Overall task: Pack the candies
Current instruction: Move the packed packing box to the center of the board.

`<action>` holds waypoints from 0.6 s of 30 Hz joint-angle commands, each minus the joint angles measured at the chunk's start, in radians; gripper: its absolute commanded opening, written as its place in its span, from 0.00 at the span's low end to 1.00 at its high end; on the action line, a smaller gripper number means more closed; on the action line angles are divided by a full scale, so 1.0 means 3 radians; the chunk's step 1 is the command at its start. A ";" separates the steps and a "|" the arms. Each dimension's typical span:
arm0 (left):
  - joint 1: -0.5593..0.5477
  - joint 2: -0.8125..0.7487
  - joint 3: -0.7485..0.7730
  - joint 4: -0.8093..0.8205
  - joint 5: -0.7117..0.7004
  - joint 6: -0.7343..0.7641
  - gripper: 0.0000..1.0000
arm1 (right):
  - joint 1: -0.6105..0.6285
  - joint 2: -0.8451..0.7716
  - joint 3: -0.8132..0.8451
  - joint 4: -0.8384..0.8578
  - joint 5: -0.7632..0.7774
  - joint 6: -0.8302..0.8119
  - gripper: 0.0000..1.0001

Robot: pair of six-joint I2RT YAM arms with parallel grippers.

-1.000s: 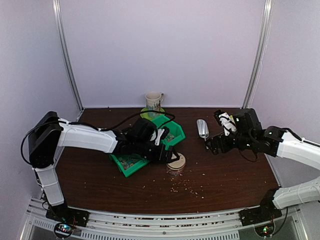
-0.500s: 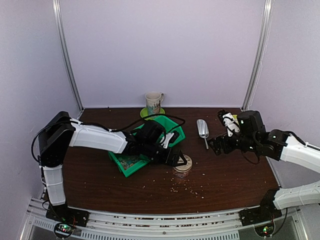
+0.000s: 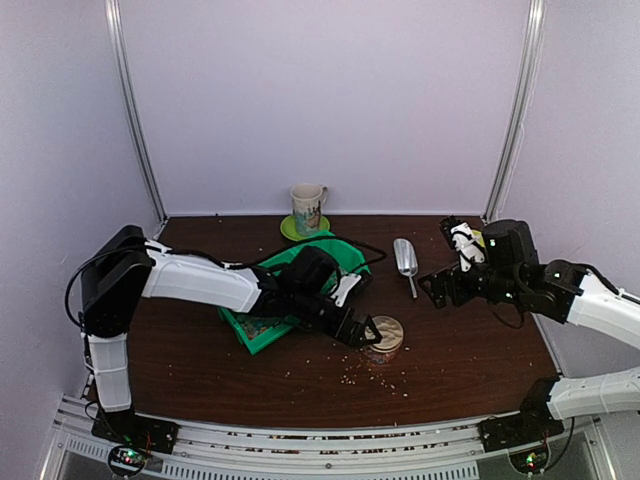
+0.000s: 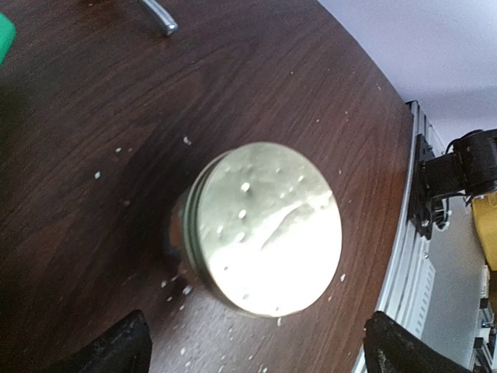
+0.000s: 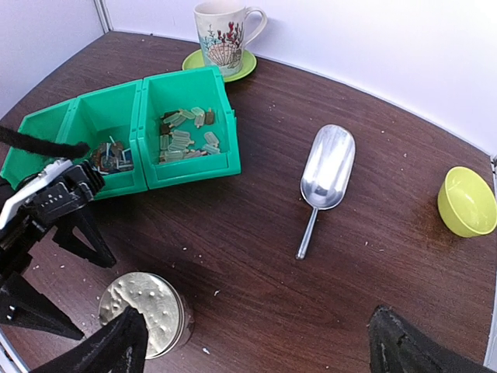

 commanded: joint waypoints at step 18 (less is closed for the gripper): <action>0.0045 0.0078 -0.1279 0.2902 -0.0607 0.1399 0.98 | -0.0041 -0.0177 0.0118 -0.0097 -0.0163 -0.0088 0.99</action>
